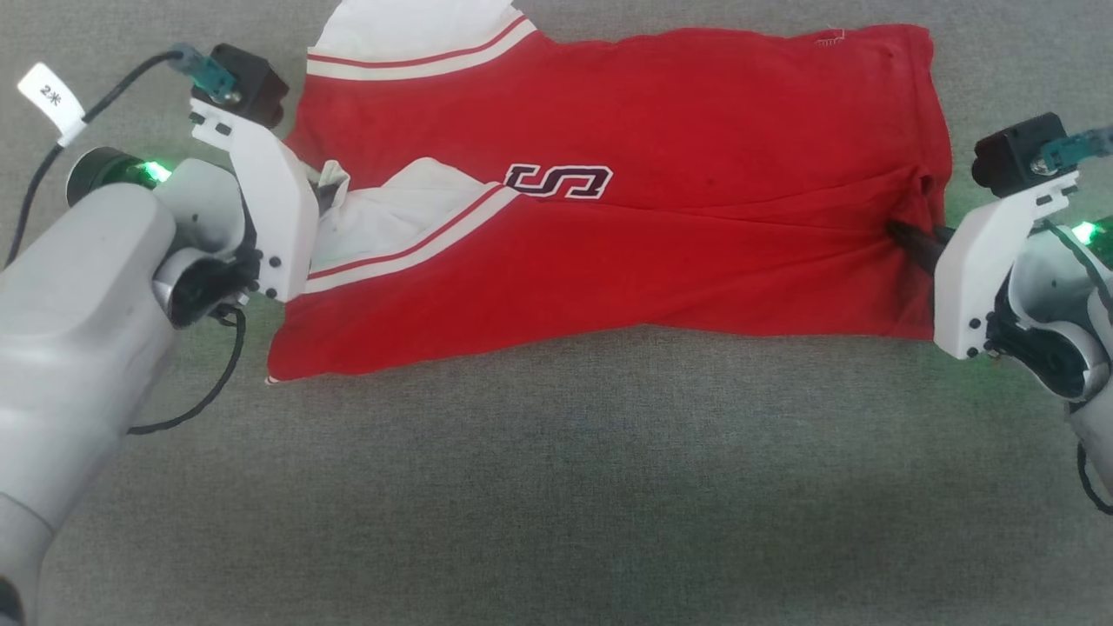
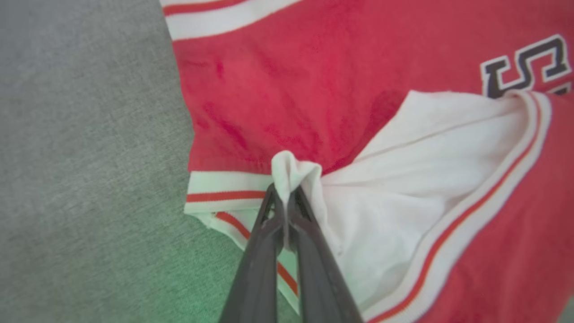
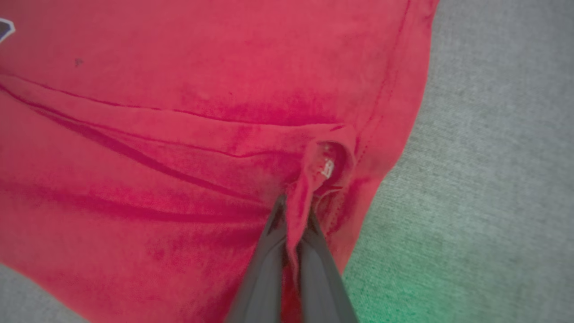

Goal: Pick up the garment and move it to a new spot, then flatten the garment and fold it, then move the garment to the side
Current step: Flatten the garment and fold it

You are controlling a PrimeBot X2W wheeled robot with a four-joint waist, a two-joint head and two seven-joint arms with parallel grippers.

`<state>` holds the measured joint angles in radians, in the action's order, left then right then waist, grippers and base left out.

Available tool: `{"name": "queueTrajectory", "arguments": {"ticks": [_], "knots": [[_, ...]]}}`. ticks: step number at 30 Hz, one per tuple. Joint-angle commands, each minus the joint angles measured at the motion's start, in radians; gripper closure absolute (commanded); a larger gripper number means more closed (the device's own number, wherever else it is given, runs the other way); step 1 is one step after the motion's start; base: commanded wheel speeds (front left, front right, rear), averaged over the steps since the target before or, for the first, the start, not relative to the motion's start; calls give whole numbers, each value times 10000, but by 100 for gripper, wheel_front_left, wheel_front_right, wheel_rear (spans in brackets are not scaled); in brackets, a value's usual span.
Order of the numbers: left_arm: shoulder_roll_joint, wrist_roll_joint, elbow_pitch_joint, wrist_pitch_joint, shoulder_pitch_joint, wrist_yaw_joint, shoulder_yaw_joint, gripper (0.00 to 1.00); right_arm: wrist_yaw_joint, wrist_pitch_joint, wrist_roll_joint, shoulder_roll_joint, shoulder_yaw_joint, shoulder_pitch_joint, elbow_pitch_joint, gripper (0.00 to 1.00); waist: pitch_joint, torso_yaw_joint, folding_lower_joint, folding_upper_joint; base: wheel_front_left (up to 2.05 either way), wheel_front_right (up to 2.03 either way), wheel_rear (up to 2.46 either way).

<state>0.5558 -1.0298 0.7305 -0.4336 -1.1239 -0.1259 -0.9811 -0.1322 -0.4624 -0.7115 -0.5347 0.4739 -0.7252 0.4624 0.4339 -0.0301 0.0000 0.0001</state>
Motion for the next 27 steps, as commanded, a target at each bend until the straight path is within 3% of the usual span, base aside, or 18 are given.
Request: {"name": "queueTrajectory", "arguments": {"ticks": [1,2,3,4,5,6,12,17,27], "knots": [[-33,-99,418,-335,-27,-7,-142,71,27,-209,-58,141,190,133,326,65,-36,-13,0,-1,0,0,0],[-65,-163,535,-393,-97,-10,-142,54,27,-253,-68,135,223,101,320,53,-64,-9,0,-1,0,0,0],[-65,-163,535,-393,-97,-10,-142,54,27,-253,-68,135,223,101,320,53,-64,-9,0,-1,0,0,0],[-122,-284,615,-401,-148,-12,-77,33,27,-266,-97,126,247,85,279,24,-105,1,0,-1,0,0,0],[-155,-347,705,-414,-223,-15,-16,4,24,-157,-125,117,198,51,216,0,-150,10,0,-1,0,0,0],[-163,-292,737,-402,-322,-15,-41,0,24,-107,-130,95,162,31,164,0,-202,24,0,-1,0,0,0],[-349,-600,788,-712,-372,437,102,0,22,602,-2,-134,-431,269,-357,0,-591,209,0,-1,0,0,0],[-79,-761,194,-1082,-42,832,164,0,21,1449,436,46,-1397,827,-877,0,-869,271,0,-1,0,0,0],[975,-1405,-2525,-2127,1160,2111,272,0,21,2143,1896,1231,-3919,2381,-2241,0,-1108,151,0,-1,0,0,0]]}}
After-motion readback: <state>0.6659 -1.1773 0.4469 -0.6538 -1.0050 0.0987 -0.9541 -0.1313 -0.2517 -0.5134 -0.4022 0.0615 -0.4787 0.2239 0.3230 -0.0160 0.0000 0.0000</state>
